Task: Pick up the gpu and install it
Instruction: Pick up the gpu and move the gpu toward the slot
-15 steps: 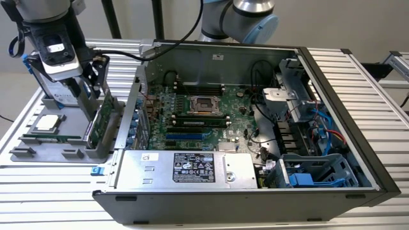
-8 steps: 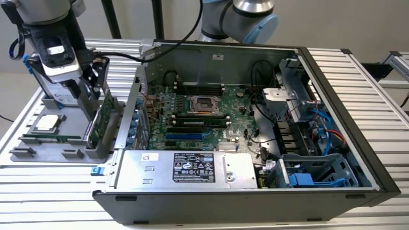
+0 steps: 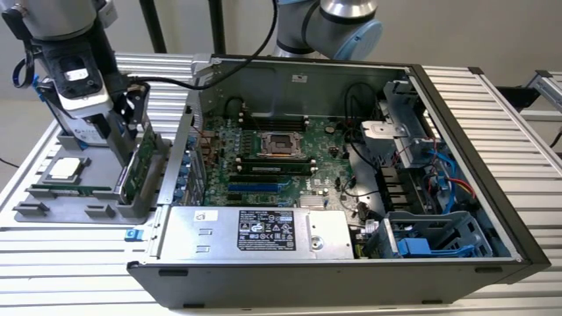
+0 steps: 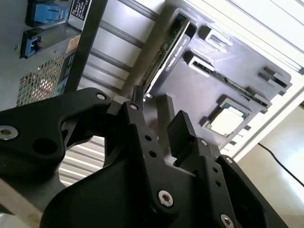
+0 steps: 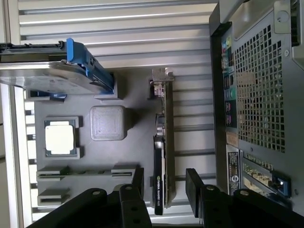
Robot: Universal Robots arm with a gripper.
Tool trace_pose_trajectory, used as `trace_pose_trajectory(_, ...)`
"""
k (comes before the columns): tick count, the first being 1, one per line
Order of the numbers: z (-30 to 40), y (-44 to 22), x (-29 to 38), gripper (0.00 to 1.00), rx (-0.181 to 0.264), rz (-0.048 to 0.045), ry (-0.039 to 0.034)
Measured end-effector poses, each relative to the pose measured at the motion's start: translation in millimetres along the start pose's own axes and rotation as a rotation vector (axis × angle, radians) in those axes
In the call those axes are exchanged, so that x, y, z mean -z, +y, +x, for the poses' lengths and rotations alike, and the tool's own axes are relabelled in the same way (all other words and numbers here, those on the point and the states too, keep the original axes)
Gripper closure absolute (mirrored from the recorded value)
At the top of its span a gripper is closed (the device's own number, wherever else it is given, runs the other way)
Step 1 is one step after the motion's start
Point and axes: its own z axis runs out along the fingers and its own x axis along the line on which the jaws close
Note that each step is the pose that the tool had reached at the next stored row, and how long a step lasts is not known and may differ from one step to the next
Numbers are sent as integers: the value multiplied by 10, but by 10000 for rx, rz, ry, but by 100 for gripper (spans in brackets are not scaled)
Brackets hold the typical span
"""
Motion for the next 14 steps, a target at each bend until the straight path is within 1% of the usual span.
trace_pose_trajectory(14, 14, -50, -93, 0, 0, 0, 0)
